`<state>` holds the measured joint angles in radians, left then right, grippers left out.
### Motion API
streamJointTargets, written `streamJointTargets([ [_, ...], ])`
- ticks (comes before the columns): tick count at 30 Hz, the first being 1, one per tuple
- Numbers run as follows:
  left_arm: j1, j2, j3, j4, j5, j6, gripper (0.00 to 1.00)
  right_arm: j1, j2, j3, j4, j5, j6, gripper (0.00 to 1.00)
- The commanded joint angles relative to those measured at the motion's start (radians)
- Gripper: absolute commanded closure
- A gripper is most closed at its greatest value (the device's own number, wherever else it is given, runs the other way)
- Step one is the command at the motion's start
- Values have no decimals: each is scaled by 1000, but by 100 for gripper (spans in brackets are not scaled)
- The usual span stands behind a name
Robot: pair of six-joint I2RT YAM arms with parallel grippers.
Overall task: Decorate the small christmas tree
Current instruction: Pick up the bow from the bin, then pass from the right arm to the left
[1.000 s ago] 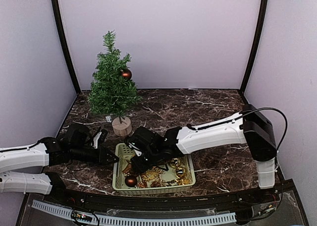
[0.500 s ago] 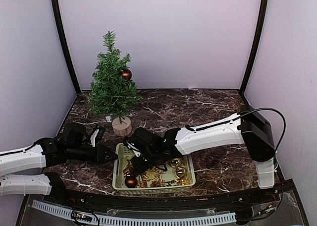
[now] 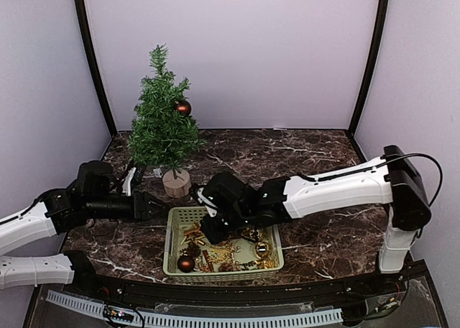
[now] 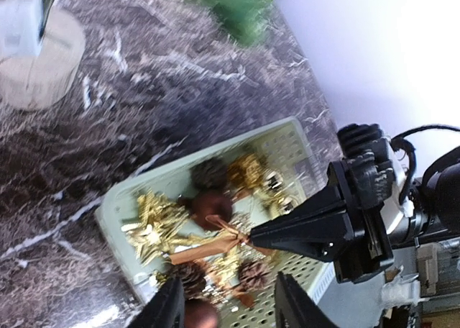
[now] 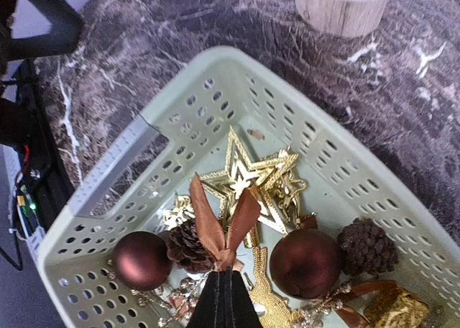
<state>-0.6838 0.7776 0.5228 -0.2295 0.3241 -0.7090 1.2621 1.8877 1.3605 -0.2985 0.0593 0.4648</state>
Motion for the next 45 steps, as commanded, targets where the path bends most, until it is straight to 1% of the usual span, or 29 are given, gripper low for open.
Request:
streamJointTargets([
  [1, -5, -3, 89, -14, 36, 22, 49, -8, -119, -53, 75, 59, -20, 100],
  [5, -6, 19, 137, 46, 110, -33, 38, -3, -211, -104, 119, 69, -85, 100],
  [7, -6, 34, 147, 80, 153, -64, 34, 7, -259, -131, 147, 78, -134, 100],
  [10, -9, 58, 159, 114, 208, -105, 32, 23, -311, -143, 165, 89, -198, 100],
  [13, -12, 76, 162, 162, 236, -152, 31, 44, -333, -119, 155, 90, -267, 100],
  [19, -14, 102, 176, 199, 276, -202, 27, 97, -305, -25, 81, 135, -395, 100],
  [24, -14, 116, 170, 212, 306, -233, 27, 123, -291, 20, 63, 167, -454, 100],
  [27, -13, 122, 169, 209, 328, -241, 30, 130, -283, 34, 55, 170, -459, 100],
  [29, -15, 124, 171, 216, 340, -248, 36, 137, -277, 42, 52, 174, -487, 100],
  [32, -15, 136, 181, 226, 360, -257, 40, 143, -266, 54, 49, 181, -506, 100],
  [34, -17, 141, 184, 226, 370, -259, 45, 145, -258, 59, 47, 186, -517, 100],
  [35, -17, 142, 186, 226, 373, -259, 49, 146, -254, 61, 47, 187, -521, 100],
  [37, -17, 143, 189, 226, 376, -258, 54, 145, -246, 68, 43, 195, -527, 100],
  [42, -19, 144, 188, 215, 385, -257, 57, 146, -240, 74, 42, 204, -535, 100],
  [45, -20, 147, 188, 212, 391, -259, 65, 146, -236, 75, 43, 210, -540, 100],
])
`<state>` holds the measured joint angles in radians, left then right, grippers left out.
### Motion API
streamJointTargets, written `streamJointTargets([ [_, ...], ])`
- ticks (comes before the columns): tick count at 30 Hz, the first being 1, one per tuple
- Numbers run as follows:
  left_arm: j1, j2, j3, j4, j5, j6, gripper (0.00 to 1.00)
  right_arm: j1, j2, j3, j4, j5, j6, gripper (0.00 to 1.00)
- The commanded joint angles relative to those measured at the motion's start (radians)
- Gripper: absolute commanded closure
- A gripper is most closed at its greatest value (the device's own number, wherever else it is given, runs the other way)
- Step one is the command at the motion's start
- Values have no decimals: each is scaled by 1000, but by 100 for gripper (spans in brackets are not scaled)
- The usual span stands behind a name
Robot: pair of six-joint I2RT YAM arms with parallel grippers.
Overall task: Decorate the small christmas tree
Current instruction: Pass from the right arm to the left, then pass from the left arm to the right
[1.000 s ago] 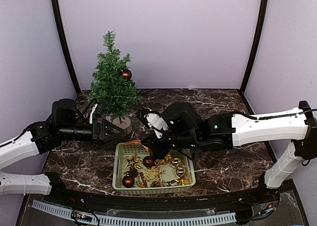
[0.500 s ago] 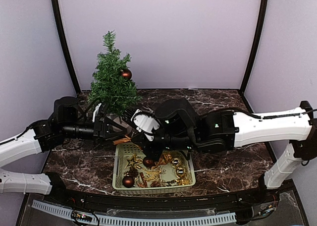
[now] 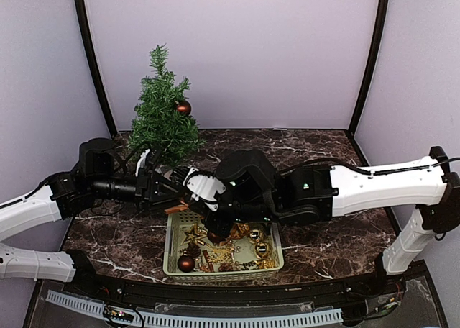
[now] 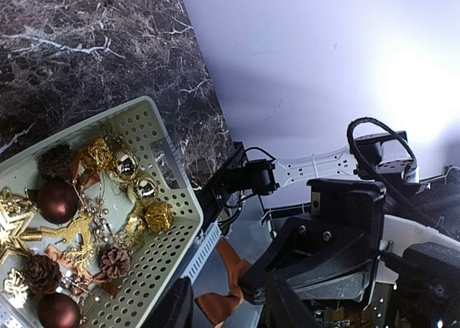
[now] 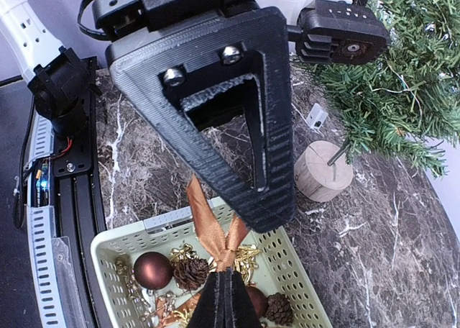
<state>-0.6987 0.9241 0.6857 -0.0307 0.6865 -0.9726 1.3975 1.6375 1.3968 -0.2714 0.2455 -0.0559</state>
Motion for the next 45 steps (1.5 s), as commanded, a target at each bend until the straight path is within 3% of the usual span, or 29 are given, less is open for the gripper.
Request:
streamJointTargets([
  [1, -5, 1, 26, 14, 31, 4, 70, 11, 17, 39, 15, 25, -20, 100],
  [12, -5, -11, 6, 41, 23, -14, 100, 10, 13, 19, 41, 60, -6, 100],
  [13, -5, -18, 0, 51, 10, -13, 100, 10, 5, 13, 46, 68, 3, 95],
  [16, -5, -76, -42, 123, -39, 12, 100, 3, -49, -36, 96, 102, 53, 50],
  [18, -5, -117, -73, 185, -106, 36, 100, -29, -92, -74, 135, 78, 139, 31],
  [20, -5, -149, -105, 258, -145, 64, 100, -67, -136, -123, 195, 30, 244, 21],
  [25, -5, -186, -170, 454, -178, 118, 100, -157, -218, -281, 471, -193, 510, 12],
  [29, -5, -181, -181, 513, -160, 136, 100, -193, -212, -323, 635, -392, 618, 15],
  [33, -5, -182, -178, 525, -149, 145, 100, -207, -165, -278, 652, -533, 648, 31],
  [39, -5, -173, -193, 568, -122, 117, 100, -218, -123, -243, 606, -548, 646, 51],
  [45, -5, -171, -207, 596, -105, 94, 100, -223, -100, -236, 640, -563, 654, 52],
])
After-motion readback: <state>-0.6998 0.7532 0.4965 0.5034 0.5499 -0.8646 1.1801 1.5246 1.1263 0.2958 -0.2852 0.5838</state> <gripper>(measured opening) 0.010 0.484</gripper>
